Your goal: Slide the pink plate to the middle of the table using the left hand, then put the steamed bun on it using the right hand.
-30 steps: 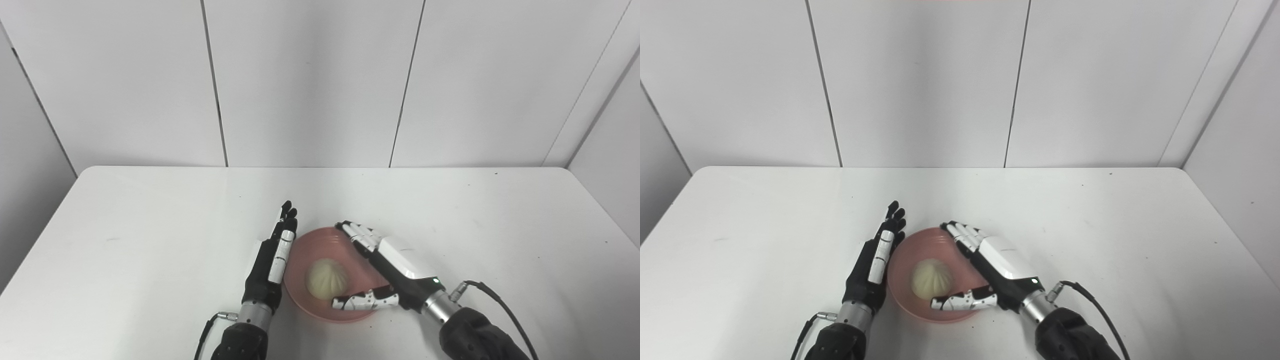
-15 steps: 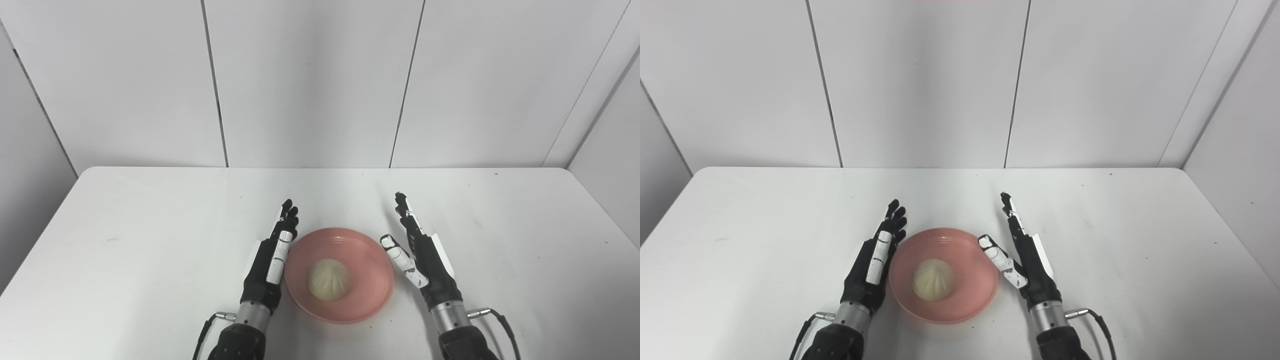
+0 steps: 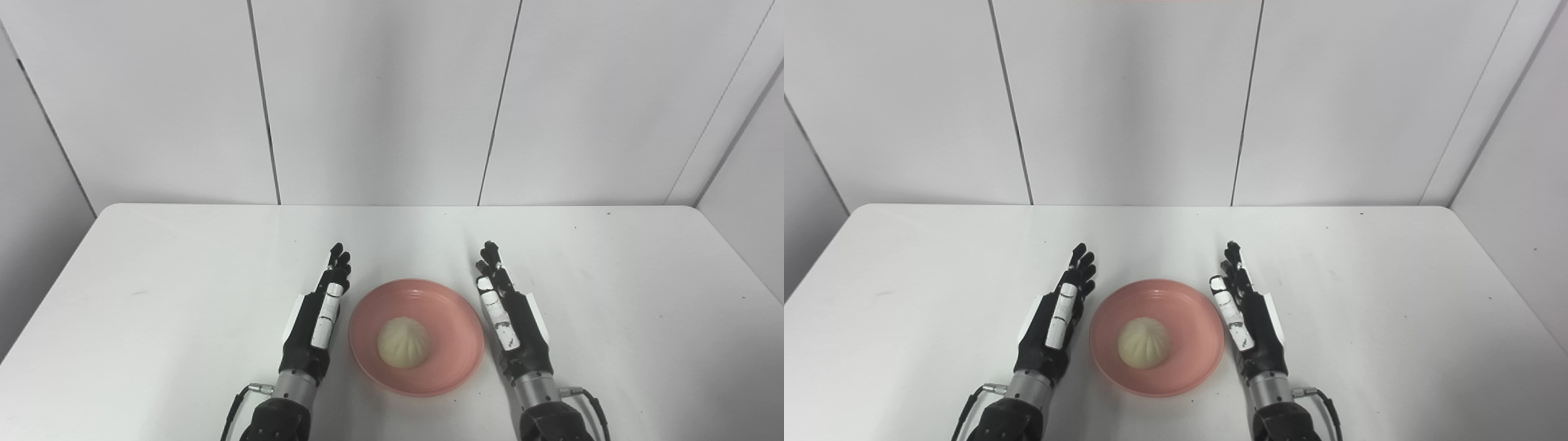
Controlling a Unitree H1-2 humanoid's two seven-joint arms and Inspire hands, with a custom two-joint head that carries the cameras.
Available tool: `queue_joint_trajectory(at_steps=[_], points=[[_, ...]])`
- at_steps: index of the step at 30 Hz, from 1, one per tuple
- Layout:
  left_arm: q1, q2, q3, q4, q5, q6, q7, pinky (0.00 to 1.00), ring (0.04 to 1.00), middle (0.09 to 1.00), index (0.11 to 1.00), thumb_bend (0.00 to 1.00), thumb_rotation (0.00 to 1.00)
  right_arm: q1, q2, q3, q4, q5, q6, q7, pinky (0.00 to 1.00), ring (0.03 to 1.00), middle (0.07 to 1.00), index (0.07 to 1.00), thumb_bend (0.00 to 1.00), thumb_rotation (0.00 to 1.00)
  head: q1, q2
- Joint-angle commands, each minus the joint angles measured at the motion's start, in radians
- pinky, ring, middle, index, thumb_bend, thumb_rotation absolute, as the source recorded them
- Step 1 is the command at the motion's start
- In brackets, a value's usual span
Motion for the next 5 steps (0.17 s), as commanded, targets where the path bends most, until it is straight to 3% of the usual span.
queue_joint_trajectory(at_steps=[1,5], points=[[0.026,0.021,0.009,0.0,-0.007,-0.021,-0.01,1.0,1.0,1.0,1.0,0.72,1.0,-0.024,0.009,-0.01,-0.03,0.014,0.004,-0.006,1.0,1.0,1.0,1.0,0.65,0.87,-0.001,0.002],[0.028,0.02,0.011,-0.013,-0.004,-0.006,-0.01,1.0,1.0,1.0,1.0,0.7,1.0,-0.025,0.015,-0.019,-0.033,0.022,0.021,-0.011,1.0,1.0,1.0,1.0,0.65,0.86,-0.003,0.006]])
